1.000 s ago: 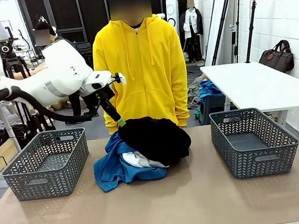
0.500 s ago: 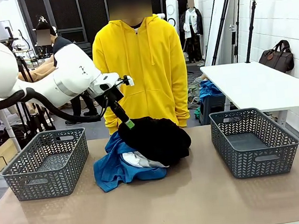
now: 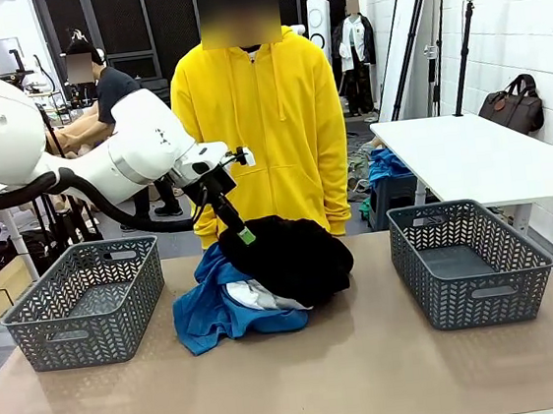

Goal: Sort the tops and bottoms.
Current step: Lift clothes from the center of the table with your left hand.

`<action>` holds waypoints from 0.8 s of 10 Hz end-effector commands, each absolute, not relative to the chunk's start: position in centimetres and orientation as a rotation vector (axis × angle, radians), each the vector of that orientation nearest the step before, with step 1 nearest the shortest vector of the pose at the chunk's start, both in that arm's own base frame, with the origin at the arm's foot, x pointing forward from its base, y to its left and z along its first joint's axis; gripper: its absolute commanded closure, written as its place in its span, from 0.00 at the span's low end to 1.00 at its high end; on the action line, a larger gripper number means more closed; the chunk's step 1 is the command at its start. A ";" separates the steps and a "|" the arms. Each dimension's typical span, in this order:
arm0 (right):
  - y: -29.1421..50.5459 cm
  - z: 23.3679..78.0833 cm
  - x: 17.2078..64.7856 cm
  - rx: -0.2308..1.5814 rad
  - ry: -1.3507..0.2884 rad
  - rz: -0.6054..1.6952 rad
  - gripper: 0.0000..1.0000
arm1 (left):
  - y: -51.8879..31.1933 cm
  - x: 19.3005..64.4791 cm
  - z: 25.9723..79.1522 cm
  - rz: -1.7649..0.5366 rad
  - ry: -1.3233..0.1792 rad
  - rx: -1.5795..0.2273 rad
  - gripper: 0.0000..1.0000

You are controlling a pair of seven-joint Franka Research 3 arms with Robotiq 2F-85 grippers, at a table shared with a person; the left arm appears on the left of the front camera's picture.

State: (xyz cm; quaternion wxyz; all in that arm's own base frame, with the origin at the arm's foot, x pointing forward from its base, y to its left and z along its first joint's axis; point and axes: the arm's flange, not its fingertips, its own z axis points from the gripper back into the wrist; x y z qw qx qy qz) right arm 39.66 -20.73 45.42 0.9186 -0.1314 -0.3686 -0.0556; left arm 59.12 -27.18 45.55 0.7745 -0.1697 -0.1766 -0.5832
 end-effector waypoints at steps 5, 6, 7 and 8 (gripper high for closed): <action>-20.8 45.4 39.6 -0.270 -0.747 -0.110 0.00 | -25.9 59.2 46.3 -1.296 -0.401 -0.383 0.94; -20.8 45.4 39.6 -0.270 -0.747 -0.110 0.00 | -25.9 59.1 46.4 -1.297 -0.404 -0.384 1.00; -20.8 45.4 39.6 -0.270 -0.747 -0.110 0.00 | -25.9 59.1 46.5 -1.298 -0.407 -0.387 1.00; -20.8 45.4 39.6 -0.270 -0.747 -0.110 0.00 | -25.8 59.1 46.4 -1.296 -0.406 -0.394 1.00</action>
